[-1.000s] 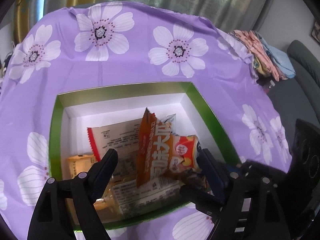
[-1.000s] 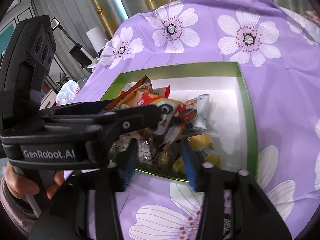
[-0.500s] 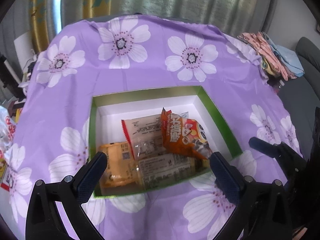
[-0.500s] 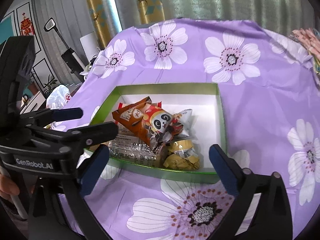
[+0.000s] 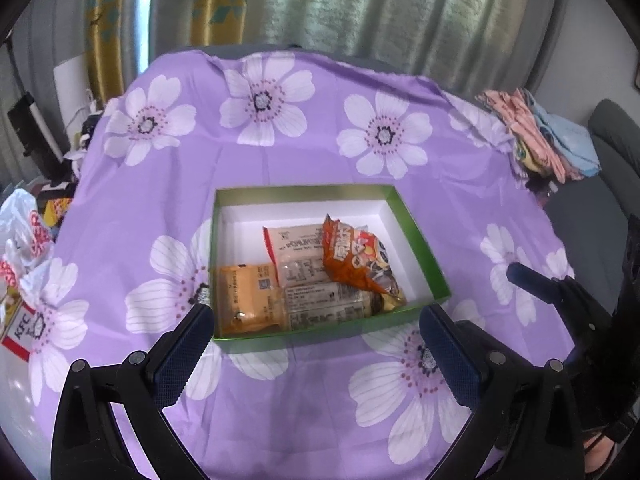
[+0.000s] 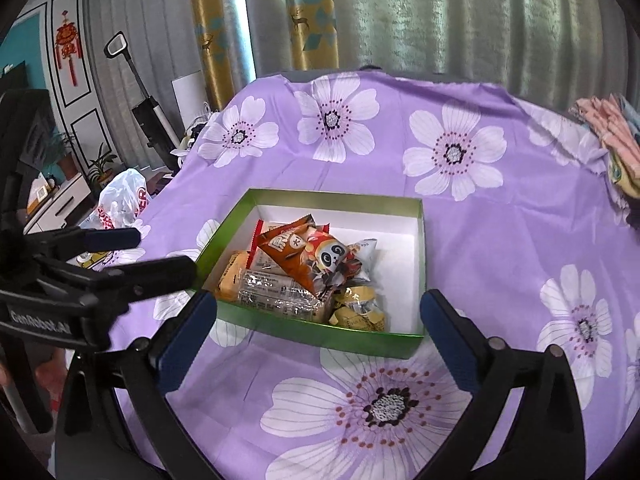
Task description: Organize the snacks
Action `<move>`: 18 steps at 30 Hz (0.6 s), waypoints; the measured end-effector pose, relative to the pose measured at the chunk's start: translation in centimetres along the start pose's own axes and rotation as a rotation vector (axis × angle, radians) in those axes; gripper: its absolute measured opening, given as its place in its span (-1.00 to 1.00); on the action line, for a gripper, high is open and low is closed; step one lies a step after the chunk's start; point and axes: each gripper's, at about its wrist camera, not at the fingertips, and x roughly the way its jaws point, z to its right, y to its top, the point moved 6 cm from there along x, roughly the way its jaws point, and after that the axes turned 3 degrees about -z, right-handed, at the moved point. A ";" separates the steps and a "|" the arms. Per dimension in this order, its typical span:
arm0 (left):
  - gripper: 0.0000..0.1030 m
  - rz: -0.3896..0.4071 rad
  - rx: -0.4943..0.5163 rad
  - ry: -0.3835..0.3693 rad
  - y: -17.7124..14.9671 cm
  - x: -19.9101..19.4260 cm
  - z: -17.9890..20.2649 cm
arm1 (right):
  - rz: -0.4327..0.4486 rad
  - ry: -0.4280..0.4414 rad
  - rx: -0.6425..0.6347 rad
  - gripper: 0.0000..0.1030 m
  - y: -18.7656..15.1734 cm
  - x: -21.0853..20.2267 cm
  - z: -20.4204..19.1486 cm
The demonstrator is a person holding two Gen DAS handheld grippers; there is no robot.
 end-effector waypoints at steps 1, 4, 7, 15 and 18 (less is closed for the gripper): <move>0.98 0.008 0.007 0.015 0.1 -0.5 -0.1 | -0.001 -0.004 0.000 0.98 0.1 -0.3 0.0; 0.98 0.027 0.019 0.059 0.4 -1.5 -0.3 | -0.008 -0.012 -0.023 0.98 0.6 -1.3 -0.3; 0.98 0.044 0.016 0.080 0.8 -2.4 -0.7 | -0.009 -0.012 -0.044 0.98 1.3 -2.3 -0.7; 0.98 0.064 0.031 0.101 1.6 -3.6 -0.6 | -0.020 -0.009 -0.029 0.98 2.4 -3.8 -0.6; 0.98 0.072 0.035 0.104 1.9 -3.8 -0.5 | -0.016 -0.012 -0.031 0.98 2.5 -4.0 -0.7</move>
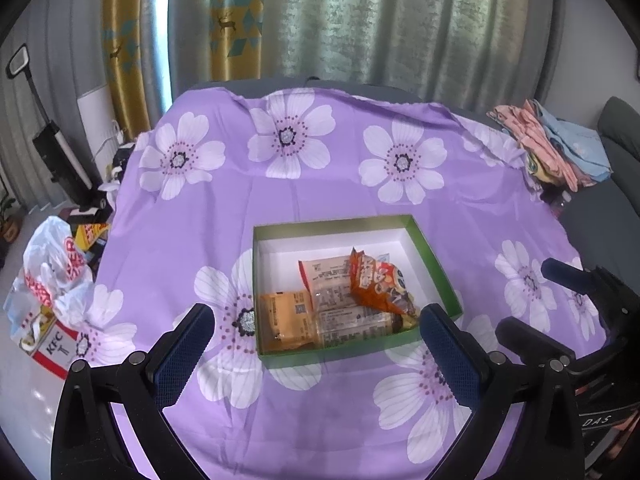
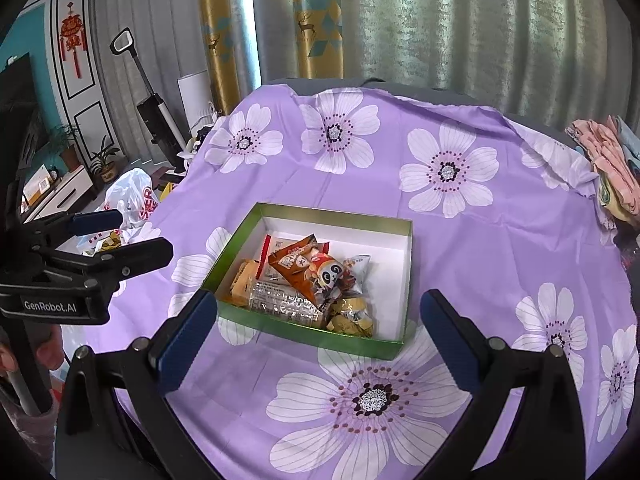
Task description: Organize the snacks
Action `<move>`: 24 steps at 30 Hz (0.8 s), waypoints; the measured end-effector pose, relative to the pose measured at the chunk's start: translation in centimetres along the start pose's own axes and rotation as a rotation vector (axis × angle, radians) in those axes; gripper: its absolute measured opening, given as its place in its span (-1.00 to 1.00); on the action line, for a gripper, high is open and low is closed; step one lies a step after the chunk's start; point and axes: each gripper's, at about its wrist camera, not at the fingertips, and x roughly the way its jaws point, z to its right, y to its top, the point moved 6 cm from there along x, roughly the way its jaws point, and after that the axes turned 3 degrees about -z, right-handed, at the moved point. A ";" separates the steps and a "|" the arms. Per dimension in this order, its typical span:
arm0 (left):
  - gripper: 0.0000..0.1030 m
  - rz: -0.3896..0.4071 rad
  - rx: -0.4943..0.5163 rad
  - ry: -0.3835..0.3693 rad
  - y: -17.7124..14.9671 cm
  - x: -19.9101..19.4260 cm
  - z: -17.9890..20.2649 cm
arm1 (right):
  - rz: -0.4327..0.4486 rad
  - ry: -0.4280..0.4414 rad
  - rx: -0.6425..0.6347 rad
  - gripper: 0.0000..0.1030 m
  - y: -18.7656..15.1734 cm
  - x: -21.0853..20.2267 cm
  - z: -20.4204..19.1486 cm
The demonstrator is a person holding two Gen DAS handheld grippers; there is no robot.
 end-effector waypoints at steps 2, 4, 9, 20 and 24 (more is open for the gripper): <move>0.98 0.003 0.002 0.003 0.1 -0.1 0.1 | 0.001 -0.004 -0.007 0.98 0.1 0.0 -0.1; 0.98 0.002 0.002 -0.005 0.3 -0.2 0.1 | 0.003 -0.003 -0.013 0.98 0.3 -0.2 -0.3; 0.98 0.013 0.007 0.005 0.9 -0.5 0.3 | 0.006 -0.004 -0.020 0.98 0.9 -0.3 -0.5; 0.98 0.030 0.015 0.006 2.1 -0.9 0.7 | 0.015 -0.012 -0.029 0.98 1.7 -0.6 -0.7; 0.98 0.039 0.012 0.017 3.0 -1.0 0.6 | 0.017 -0.018 -0.030 0.98 2.1 -0.8 -0.6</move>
